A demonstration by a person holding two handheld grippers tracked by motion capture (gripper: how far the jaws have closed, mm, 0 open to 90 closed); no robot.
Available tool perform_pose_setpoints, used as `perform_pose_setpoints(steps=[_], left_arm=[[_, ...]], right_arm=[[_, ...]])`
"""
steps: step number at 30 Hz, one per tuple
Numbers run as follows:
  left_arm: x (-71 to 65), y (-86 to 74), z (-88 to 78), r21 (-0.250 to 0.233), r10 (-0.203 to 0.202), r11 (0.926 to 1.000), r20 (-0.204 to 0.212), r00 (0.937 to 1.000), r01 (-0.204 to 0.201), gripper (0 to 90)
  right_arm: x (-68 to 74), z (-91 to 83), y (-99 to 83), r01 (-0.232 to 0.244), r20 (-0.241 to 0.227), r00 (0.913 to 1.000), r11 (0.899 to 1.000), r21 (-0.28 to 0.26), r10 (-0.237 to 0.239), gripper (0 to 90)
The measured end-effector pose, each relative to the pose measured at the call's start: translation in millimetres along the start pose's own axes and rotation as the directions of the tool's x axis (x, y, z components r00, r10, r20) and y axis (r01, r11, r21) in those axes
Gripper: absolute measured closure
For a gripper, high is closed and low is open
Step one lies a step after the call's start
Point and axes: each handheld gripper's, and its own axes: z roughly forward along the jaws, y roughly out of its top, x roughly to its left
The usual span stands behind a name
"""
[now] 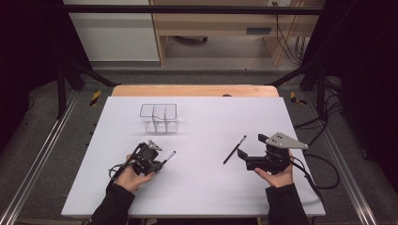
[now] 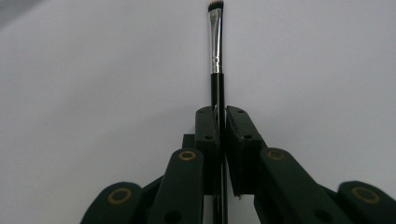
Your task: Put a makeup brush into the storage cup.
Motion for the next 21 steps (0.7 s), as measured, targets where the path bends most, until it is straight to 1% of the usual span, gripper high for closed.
perform_pose_setpoints(steps=[8,11,14,19,21], left_arm=[[0.1,0.4,0.2,0.001,-0.006,1.0,0.01,0.9999,0.006,82.4],[0.8,0.4,-0.6,-0.006,-0.001,1.0,0.012,0.9999,0.001,76.4],[2.3,1.1,-2.9,-0.011,0.018,0.9998,0.02,0.9997,-0.017,72.3],[2.9,8.1,-8.0,0.011,0.063,0.9979,0.013,0.9979,-0.064,67.8],[2.0,12.5,-9.7,0.021,0.082,0.9963,0.02,0.9964,-0.083,66.1]], right_arm=[[0.1,-0.4,0.2,-0.002,-0.002,1.0,1.0,-0.001,0.002,5.6],[-0.1,-0.7,0.3,-0.002,-0.002,1.0,1.0,-0.001,0.002,5.5],[-0.1,-0.8,0.3,-0.003,-0.002,1.0,1.0,-0.003,0.003,5.5],[-0.1,0.8,0.3,-0.001,-0.009,1.0,1.0,0.003,0.002,5.5],[-0.7,0.2,0.6,-0.006,-0.007,1.0,1.0,-0.001,0.006,5.6]])
